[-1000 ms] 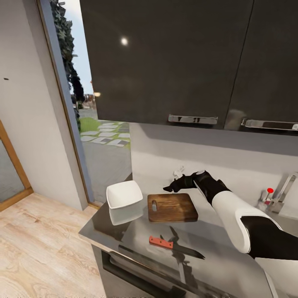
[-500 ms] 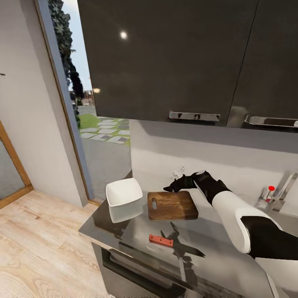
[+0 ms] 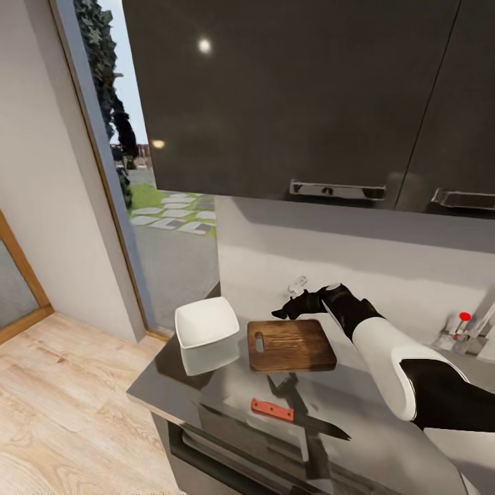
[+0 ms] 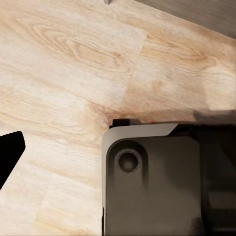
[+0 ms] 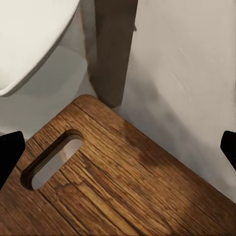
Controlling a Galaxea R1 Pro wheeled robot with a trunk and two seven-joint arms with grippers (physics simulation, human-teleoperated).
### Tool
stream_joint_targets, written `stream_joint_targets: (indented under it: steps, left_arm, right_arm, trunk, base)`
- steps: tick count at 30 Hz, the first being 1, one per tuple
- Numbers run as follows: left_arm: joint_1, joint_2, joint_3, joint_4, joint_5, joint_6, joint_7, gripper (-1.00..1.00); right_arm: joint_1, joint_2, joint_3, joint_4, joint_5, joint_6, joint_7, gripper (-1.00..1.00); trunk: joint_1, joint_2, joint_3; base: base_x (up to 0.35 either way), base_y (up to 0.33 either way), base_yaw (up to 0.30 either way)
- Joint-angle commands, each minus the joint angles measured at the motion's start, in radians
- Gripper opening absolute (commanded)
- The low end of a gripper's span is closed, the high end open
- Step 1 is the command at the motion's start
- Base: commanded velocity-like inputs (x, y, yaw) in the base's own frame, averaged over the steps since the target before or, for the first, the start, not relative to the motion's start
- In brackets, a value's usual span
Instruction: In the kitchen, take the Vidalia onion out of the sink, dice it on the chopping board with the paring knife, put the diced onion into the bowl on the countertop, then place both the paring knife and the chopping board into the sink.
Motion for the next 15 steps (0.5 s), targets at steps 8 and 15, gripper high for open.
stream_joint_targets:
  steps: [8, 15]
  left_arm:
    - [0.0, 0.0, 0.0, 0.013, 0.001, -0.003, 0.0, 1.0]
    - [0.0, -0.001, -0.001, 0.016, 0.001, -0.003, 0.0, 1.0]
  right_arm:
    - [-0.001, -0.001, -0.001, -0.001, 0.002, 0.008, 0.003, 1.0]
    - [-0.001, 0.0, -0.001, 0.0, 0.002, 0.006, 0.004, 1.0]
  trunk:
    - [0.001, -0.002, -0.015]
    - [0.001, -0.002, -0.027]
  base:
    - [0.005, 0.002, 0.0]
    - [0.0, 0.0, 0.0]
